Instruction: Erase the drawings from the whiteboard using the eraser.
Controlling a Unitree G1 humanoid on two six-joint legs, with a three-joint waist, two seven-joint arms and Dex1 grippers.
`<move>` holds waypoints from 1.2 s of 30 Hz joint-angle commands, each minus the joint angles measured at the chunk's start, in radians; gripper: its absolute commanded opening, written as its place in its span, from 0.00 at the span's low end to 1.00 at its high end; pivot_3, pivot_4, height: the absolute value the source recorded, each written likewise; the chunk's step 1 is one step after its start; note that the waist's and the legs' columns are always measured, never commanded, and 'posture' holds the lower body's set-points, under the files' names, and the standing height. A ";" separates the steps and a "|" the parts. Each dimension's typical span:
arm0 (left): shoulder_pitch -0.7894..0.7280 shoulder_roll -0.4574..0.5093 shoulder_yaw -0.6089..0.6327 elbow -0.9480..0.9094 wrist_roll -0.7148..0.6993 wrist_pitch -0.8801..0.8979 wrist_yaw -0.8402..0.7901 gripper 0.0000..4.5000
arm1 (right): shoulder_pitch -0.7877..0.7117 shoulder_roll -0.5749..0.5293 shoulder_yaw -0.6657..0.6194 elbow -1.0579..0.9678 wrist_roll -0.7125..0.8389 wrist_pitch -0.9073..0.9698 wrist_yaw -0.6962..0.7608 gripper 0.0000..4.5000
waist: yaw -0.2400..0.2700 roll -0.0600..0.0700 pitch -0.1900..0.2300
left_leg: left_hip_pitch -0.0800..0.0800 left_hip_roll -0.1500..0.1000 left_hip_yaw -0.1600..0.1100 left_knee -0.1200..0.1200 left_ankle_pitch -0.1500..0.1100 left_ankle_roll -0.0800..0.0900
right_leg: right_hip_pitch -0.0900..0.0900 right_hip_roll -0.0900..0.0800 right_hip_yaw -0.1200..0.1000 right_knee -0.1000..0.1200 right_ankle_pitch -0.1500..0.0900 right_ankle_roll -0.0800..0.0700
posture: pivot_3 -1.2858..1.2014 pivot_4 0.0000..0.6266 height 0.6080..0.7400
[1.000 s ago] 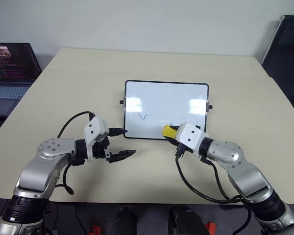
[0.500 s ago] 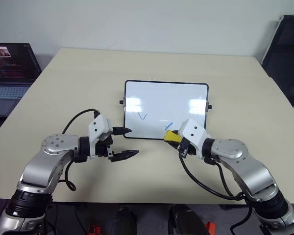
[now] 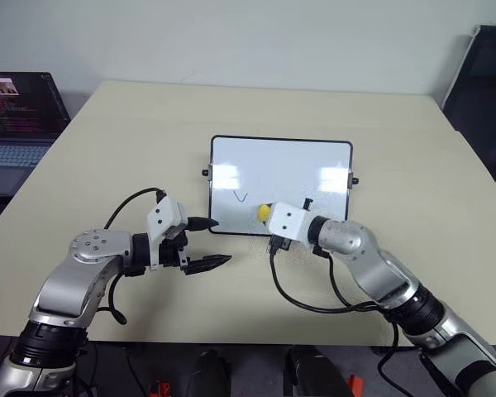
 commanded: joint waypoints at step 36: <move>0.017 0.013 0.029 -0.044 -0.037 -0.020 -0.041 1.00 | 0.066 -0.077 -0.183 -0.007 -0.133 0.068 0.029 0.27 | 0.001 -0.001 0.000 | 0.002 0.000 0.000 0.015 0.001 0.001 | 0.004 0.000 0.001 0.001 0.001 -0.002 | 0.52 0.24 1.00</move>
